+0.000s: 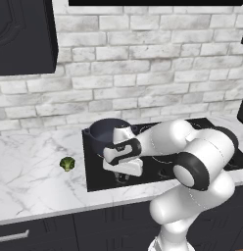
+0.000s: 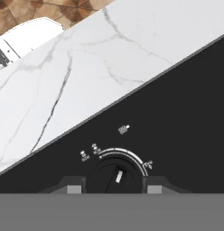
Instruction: Turn on the burner for the pot on the stove. Wait thirty seconds for the pot to heat up. Then add the broccoli to the pot.
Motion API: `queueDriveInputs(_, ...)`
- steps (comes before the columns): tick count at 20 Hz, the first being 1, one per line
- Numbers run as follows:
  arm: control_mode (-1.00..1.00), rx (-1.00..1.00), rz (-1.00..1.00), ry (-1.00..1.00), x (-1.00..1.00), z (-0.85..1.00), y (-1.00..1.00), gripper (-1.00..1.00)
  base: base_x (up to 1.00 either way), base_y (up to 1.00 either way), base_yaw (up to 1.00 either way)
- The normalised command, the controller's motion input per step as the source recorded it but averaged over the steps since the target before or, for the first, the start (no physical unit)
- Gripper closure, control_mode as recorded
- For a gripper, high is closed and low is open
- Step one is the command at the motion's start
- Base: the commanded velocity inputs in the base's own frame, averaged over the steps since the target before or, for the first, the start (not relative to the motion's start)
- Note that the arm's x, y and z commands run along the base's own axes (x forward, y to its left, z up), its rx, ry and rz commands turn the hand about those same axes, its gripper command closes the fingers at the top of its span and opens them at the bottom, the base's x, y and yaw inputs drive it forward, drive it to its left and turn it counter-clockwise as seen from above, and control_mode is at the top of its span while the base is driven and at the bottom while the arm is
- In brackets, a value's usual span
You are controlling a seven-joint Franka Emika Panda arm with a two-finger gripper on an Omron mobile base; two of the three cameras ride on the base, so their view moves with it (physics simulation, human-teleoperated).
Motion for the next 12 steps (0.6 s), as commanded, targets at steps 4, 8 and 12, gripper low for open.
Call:
queueDriveInputs(4, -1.0, 0.0, 0.0, -0.01, 0.0, 0.05, 0.0, 1.0, 0.0, 0.0, 0.0)
queueDriveInputs(8, -1.0, -0.01, -0.01, -0.12, -0.04, 0.51, 0.0, 1.0, 0.0, 0.0, 0.0)
queueDriveInputs(12, -1.0, -0.09, 0.0, -0.25, -0.19, 0.98, 0.0, -1.0, 0.0, 0.0, 0.0)
